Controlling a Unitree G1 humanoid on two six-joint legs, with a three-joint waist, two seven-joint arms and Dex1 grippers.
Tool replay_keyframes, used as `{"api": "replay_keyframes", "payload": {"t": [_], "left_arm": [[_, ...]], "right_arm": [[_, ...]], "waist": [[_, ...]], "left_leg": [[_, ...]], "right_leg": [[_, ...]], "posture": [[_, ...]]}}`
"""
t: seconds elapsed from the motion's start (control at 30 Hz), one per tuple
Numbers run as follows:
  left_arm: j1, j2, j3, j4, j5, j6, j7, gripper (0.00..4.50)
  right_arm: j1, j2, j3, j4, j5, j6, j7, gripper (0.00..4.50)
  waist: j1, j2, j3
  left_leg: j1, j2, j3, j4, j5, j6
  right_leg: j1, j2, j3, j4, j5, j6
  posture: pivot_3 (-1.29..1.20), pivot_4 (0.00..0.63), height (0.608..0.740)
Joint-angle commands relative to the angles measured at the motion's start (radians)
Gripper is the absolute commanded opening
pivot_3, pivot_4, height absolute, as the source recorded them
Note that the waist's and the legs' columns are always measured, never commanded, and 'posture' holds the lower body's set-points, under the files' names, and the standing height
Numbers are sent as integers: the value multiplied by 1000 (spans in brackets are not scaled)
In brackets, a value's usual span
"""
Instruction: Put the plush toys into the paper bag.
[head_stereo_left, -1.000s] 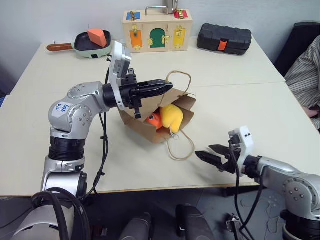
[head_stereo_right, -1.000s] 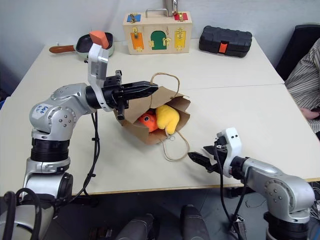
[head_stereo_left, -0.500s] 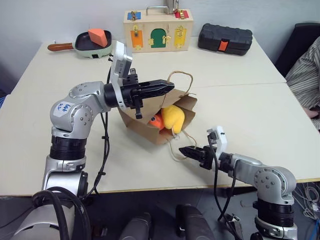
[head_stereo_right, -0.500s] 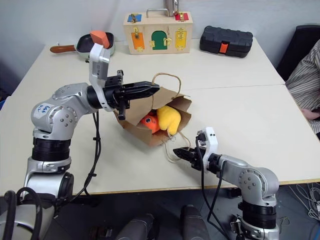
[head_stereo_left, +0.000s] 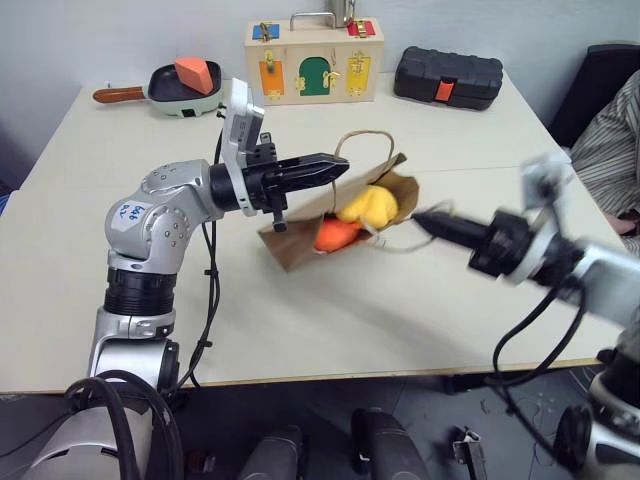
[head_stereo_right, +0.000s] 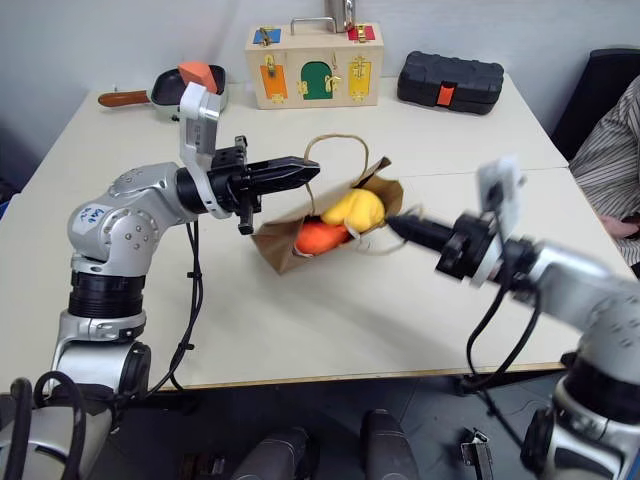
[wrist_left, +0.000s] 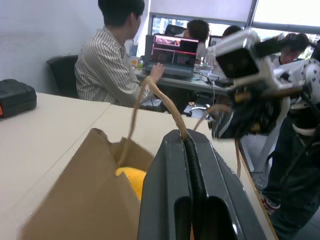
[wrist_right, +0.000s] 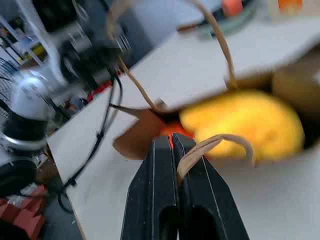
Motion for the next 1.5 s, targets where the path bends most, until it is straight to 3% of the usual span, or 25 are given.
{"api": "replay_keyframes", "payload": {"t": [0.03,0.27,0.47,0.6,0.63,0.73,0.93,1.13,1.33,1.43,1.5], "left_arm": [[-40,-12,18,16,12,-43,4,0],[-55,-47,14,59,31,-74,12,0],[-39,-48,19,47,29,-67,15,0],[-36,-29,33,47,21,-51,16,0],[-35,-24,40,47,17,-44,20,200],[-26,-8,51,38,4,-26,14,862],[0,40,72,-32,-33,26,-12,2632],[44,123,130,-116,-98,108,-13,4473],[178,224,199,-216,-153,174,-5,4473],[263,261,182,-253,-113,131,-21,4473],[292,262,156,-247,-77,89,-21,4500]], "right_arm": [[-90,-43,-4,77,140,-50,-94,39],[-61,-102,103,86,102,-73,-121,39],[21,-150,142,32,-27,-135,-57,39],[94,-124,117,-35,-58,-216,-27,39],[103,-111,109,-42,-53,-232,-42,3],[113,-92,101,-44,-14,-251,-87,593],[130,-169,59,-76,38,-262,-45,2573],[245,-323,-88,-101,99,-244,67,2623],[413,-403,-236,-151,194,-222,106,2623],[543,-395,-274,-234,130,-222,200,2623],[615,-377,-231,-293,44,-261,260,2230]], "waist": [[1,0,0],[4,0,0],[5,0,0],[5,-1,0],[5,-1,0],[3,-1,0],[2,-1,0],[23,-1,1],[26,-1,1],[29,-1,1],[33,-1,1]], "left_leg": [[0,0,0,0,0,0],[-1,0,0,0,0,0],[-2,0,0,1,0,0],[-2,0,0,1,0,0],[-2,0,0,1,0,0],[-2,0,0,1,0,0],[-2,0,0,1,0,0],[-2,0,-1,1,0,0],[-2,0,-1,0,0,0],[-2,0,-1,1,0,1],[-2,0,0,0,0,1]], "right_leg": [[0,0,0,0,0,0],[0,-1,0,0,0,0],[-1,-1,0,0,0,0],[-1,-1,0,0,0,0],[-1,-1,0,0,0,0],[-1,-1,0,0,0,0],[-1,-1,0,0,0,0],[0,-1,-1,-2,0,0],[0,0,-1,-2,0,0],[1,-1,-1,-4,0,0],[1,-1,-1,-4,0,0]], "posture": [[0,150,740],[0,150,740],[0,150,740],[0,150,740],[0,150,740],[0,150,740],[0,150,740],[0,150,740],[0,150,740],[0,150,740],[0,150,740]]}}
